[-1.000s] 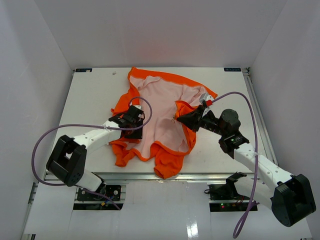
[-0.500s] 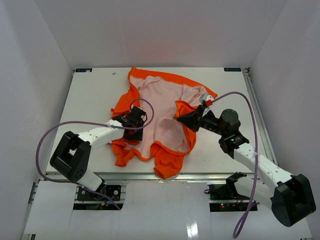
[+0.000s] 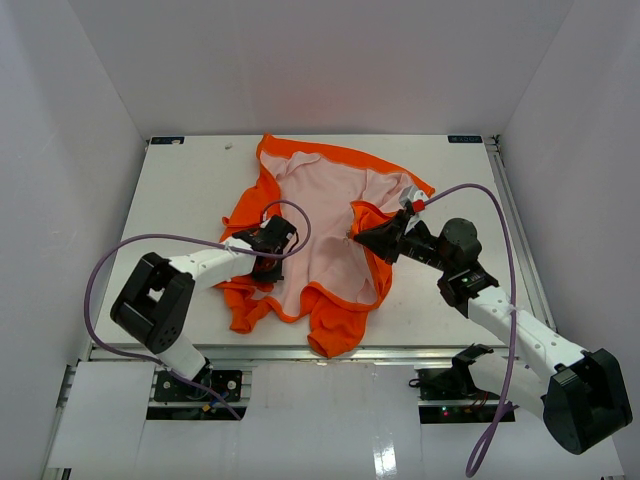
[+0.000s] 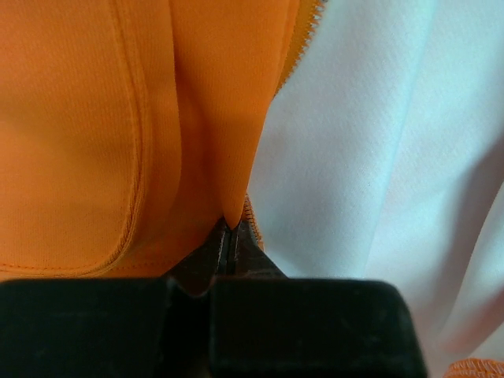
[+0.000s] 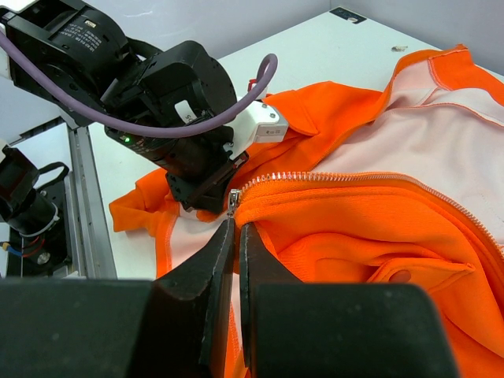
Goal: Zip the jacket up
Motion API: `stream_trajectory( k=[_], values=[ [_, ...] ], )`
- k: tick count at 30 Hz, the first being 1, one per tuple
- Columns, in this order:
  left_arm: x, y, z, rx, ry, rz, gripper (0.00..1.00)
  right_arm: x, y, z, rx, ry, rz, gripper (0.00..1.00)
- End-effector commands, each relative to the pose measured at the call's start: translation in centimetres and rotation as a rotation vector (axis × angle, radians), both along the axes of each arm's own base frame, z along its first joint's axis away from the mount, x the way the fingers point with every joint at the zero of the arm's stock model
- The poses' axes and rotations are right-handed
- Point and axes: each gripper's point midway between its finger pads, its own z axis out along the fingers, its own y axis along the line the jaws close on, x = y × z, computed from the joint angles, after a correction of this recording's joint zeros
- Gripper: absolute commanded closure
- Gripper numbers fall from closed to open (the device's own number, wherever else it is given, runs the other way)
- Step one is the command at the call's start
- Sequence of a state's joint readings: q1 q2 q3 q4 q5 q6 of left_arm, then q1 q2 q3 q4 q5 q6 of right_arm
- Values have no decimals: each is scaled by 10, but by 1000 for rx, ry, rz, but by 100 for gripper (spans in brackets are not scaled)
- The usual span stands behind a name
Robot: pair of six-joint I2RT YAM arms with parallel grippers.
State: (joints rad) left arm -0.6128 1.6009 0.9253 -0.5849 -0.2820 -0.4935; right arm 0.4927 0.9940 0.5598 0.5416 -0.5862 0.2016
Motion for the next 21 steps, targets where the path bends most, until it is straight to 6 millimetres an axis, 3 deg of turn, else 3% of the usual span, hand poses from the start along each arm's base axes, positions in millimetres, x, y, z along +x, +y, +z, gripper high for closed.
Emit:
stream_trajectory(
  k=[1, 3, 4, 6, 16, 19, 21],
  values=[
    [15, 6, 33, 3, -122, 61, 100, -1, -2, 18, 31, -71, -6, 92],
    [21, 4, 55, -41, -192, 73, 100, -1, -2, 18, 30, -70, -6, 92],
    [26, 0, 82, -108, -272, 79, 100, -1, -2, 18, 30, -69, -5, 92],
    [27, -7, 104, -192, -338, 58, 100, -1, -2, 17, 29, -64, -4, 92],
    [16, -30, 115, -350, -355, -49, 100, 0, 1, 14, 24, -54, 12, 92],
    [14, -52, 139, -493, -452, -162, 100, -3, 4, 13, 28, -57, 41, 92],
    [9, -68, 171, -619, -565, -262, 100, -6, 6, 13, 34, -60, 65, 92]
  ],
)
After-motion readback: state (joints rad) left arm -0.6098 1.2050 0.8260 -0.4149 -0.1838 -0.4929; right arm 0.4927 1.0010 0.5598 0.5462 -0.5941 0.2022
